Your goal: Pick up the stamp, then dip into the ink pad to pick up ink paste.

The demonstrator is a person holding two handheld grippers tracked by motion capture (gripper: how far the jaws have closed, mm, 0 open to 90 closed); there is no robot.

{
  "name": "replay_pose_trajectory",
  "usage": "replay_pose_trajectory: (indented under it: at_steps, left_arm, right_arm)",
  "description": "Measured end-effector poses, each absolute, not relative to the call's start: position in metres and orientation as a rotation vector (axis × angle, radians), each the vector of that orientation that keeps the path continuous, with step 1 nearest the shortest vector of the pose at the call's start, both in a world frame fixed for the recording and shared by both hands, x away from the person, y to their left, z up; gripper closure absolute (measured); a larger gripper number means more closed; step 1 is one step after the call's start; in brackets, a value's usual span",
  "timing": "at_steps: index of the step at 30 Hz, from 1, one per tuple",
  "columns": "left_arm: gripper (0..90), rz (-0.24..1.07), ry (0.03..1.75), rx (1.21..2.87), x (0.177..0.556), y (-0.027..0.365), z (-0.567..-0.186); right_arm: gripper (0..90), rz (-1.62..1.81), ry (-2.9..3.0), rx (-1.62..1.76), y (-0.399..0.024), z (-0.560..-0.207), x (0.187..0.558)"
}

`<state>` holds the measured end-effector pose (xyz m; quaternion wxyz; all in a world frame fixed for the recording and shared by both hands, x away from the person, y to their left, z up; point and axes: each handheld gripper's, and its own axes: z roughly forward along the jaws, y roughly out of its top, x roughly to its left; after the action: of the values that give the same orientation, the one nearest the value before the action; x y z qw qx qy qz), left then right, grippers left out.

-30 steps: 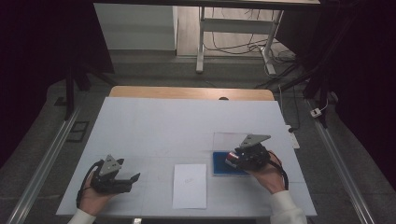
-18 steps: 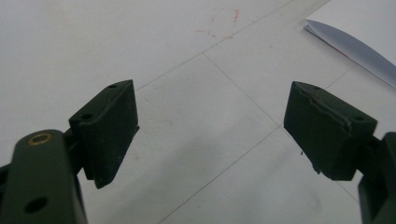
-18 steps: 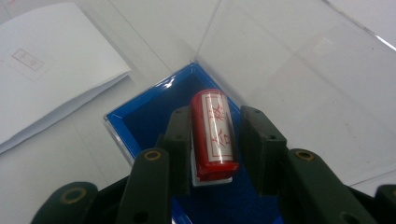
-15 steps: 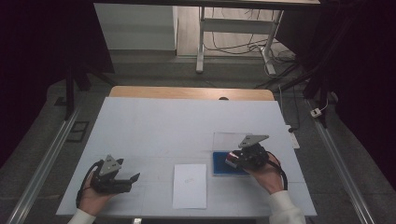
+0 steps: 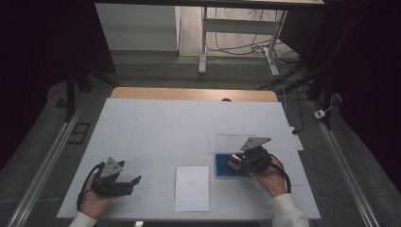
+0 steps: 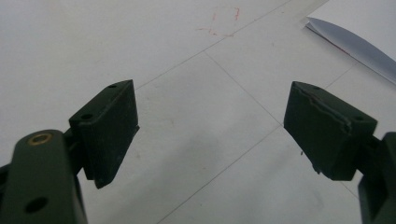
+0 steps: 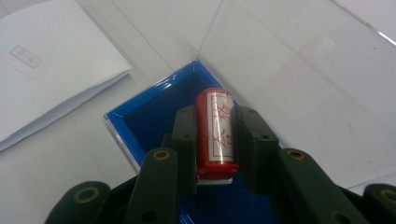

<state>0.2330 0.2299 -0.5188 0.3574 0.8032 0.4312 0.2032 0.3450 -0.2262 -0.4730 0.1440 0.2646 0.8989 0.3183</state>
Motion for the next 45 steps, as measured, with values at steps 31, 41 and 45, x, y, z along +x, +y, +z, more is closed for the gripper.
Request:
replay_pose_trajectory:
  at_steps: [31,41,45]
  left_arm:
    - [18.3,0.524,1.114,2.071,0.233,0.231,-0.519]
    - [18.4,0.53,1.116,2.066,0.232,0.232,-0.518]
    - [18.4,0.529,1.113,2.069,0.232,0.232,-0.519]
  right_arm:
    - [70.4,1.056,2.497,0.766,-0.239,-0.445,0.335]
    - [70.4,1.033,2.501,0.766,-0.238,-0.439,0.334]
    - [70.3,0.976,2.527,0.767,-0.236,-0.444,0.336]
